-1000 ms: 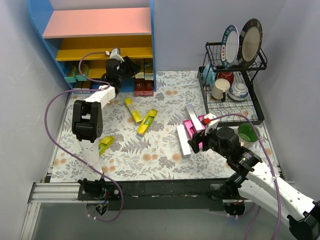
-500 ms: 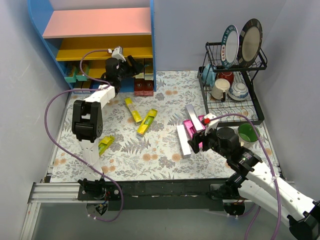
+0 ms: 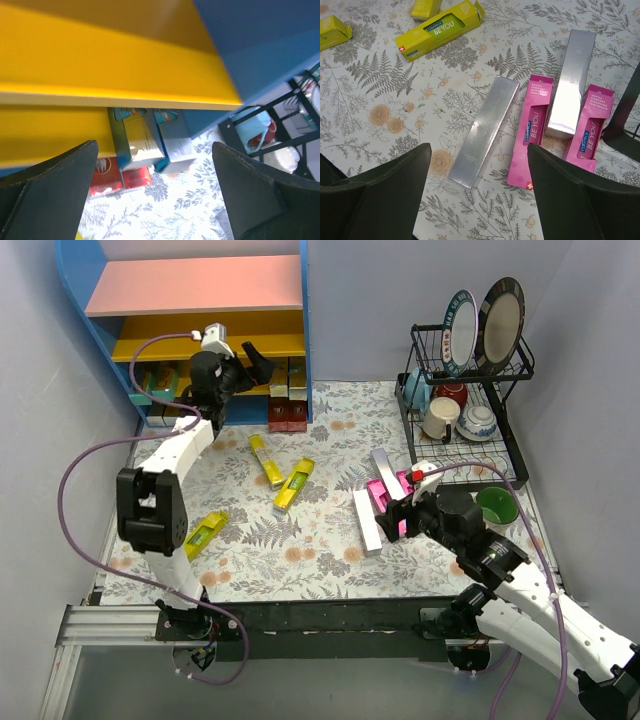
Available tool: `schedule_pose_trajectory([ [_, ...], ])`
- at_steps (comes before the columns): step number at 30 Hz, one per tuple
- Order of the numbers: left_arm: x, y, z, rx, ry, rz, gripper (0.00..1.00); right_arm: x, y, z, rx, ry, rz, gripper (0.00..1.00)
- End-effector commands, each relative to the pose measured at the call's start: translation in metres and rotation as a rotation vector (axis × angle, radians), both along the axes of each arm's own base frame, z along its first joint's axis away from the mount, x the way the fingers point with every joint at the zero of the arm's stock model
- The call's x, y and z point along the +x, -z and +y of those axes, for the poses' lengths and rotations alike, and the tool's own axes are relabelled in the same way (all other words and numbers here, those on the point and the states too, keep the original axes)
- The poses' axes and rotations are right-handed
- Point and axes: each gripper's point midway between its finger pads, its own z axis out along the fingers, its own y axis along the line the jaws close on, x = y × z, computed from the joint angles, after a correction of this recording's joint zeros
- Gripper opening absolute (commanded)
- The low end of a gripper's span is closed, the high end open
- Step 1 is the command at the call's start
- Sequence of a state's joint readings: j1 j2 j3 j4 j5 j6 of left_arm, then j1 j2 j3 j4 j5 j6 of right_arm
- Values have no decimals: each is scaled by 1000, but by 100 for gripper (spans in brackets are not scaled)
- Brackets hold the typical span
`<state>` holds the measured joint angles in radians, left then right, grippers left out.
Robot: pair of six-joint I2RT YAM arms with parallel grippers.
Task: Place and organize the toothpastes onto the shelf
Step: Adjust the toothpaste on the shelf, then pick up the toothpaste from the center of the board.
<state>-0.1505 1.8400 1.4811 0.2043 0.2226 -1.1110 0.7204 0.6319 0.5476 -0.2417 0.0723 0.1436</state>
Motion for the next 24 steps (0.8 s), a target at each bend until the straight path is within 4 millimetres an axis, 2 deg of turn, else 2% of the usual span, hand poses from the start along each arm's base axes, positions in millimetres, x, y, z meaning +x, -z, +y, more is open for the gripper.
schedule_pose_trajectory([
  [1, -49, -50, 28, -2, -113, -8, 98, 3, -28, 4, 57, 11, -19, 86],
  [2, -59, -33, 31, -16, -127, 44, 98, 2, -30, 5, 71, 15, -12, 86],
  [3, -69, -32, 32, -22, -130, 58, 98, 2, -30, 6, 74, 16, -4, 86],
  [4, -86, -46, 35, -35, -138, 40, 98, 1, -28, 5, 74, 19, 7, 86],
  [5, -98, -37, 36, -53, -157, 89, 98, 0, -29, 6, 83, 21, 16, 86],
  [6, -111, -16, 42, -38, -185, 150, 98, 0, -27, 7, 84, 21, 27, 86],
  [7, -126, -26, 45, -44, -194, 133, 98, -1, -26, 7, 86, 21, 37, 86],
  [8, -136, -24, 44, -41, -197, 143, 98, -1, -24, 8, 89, 27, 55, 86],
  [9, -149, -1, 46, -28, -206, 204, 98, -2, -21, 8, 88, 28, 70, 86],
  [10, -157, 4, 46, -21, -203, 218, 98, -2, -18, 9, 85, 30, 84, 86],
  [11, -171, 0, 43, -18, -188, 212, 98, -4, -14, 9, 80, 32, 104, 86],
  [13, -190, 27, 49, 13, -216, 285, 98, -5, -4, 10, 68, 36, 145, 86],
  [15, -210, 35, 45, 26, -200, 309, 98, -6, 8, 12, 55, 41, 191, 86],
  [16, -219, 52, 47, 43, -211, 344, 98, -7, 15, 13, 47, 38, 208, 86],
  [19, -239, 68, 47, 66, -199, 375, 98, -8, 33, 15, 28, 49, 270, 86],
  [20, -246, 83, 48, 77, -198, 401, 98, -8, 37, 16, 24, 52, 287, 85],
  [24, -257, 102, 56, 120, -206, 414, 98, -6, 58, 20, -13, 64, 357, 84],
])
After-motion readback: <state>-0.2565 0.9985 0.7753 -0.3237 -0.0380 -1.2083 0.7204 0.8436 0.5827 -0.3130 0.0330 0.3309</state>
